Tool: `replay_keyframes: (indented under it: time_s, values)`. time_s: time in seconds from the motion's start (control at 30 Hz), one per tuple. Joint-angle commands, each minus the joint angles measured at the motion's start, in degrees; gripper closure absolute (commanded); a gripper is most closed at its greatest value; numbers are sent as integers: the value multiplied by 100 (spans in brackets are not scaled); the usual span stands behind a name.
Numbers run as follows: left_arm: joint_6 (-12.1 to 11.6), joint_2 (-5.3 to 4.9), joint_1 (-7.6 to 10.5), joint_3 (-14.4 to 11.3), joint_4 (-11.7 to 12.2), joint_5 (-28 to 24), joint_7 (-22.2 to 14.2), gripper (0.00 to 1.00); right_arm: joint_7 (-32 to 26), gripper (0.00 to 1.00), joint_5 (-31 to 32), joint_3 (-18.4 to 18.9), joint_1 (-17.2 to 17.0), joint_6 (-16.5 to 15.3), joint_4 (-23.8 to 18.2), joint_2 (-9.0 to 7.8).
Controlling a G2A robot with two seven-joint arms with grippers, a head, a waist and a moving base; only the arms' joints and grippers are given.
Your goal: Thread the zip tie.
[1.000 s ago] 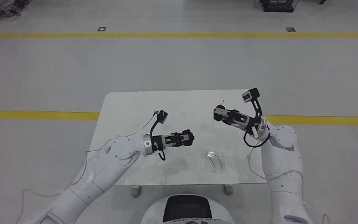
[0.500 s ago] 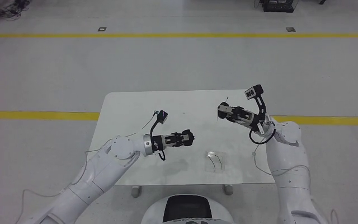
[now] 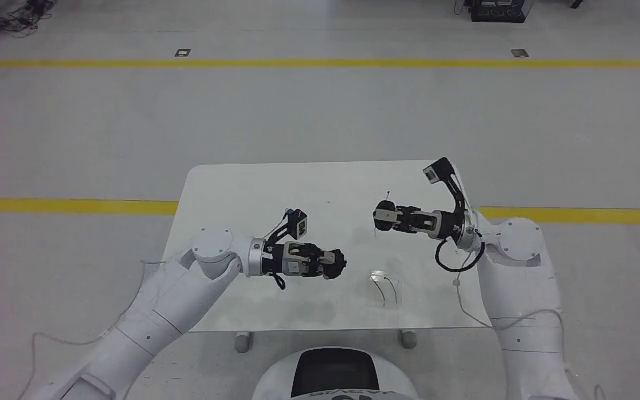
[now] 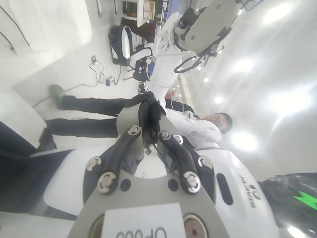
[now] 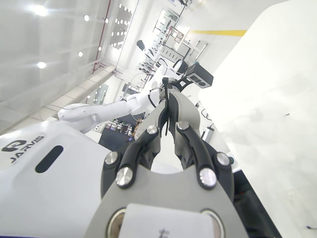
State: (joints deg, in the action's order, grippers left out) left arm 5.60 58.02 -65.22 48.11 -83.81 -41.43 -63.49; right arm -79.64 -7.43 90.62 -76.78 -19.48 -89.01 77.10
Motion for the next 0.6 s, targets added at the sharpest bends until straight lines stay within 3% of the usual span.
replay_keyframes:
  time_s: [0.0,0.1,0.33,0.4,0.47,0.57]
  values:
    - [275,-6,36,-3,43,-82,-95,100,0,100,57,-73,-39,0,-178,-20]
    - [249,-13,45,19,74,-23,-13,100,0,100,193,-191,-89,0,-384,-50]
    - [249,-13,45,19,74,-23,-13,100,0,100,132,-197,-103,0,-405,-51]
    - [415,7,-38,-11,123,-220,238,100,0,100,132,-197,-103,0,-405,-51]
    - [591,55,-85,2,125,-989,56,100,210,100,396,-227,-123,0,-531,-66]
    - [1110,106,15,-56,206,-1565,-112,100,360,100,596,-372,-212,0,-725,-95]
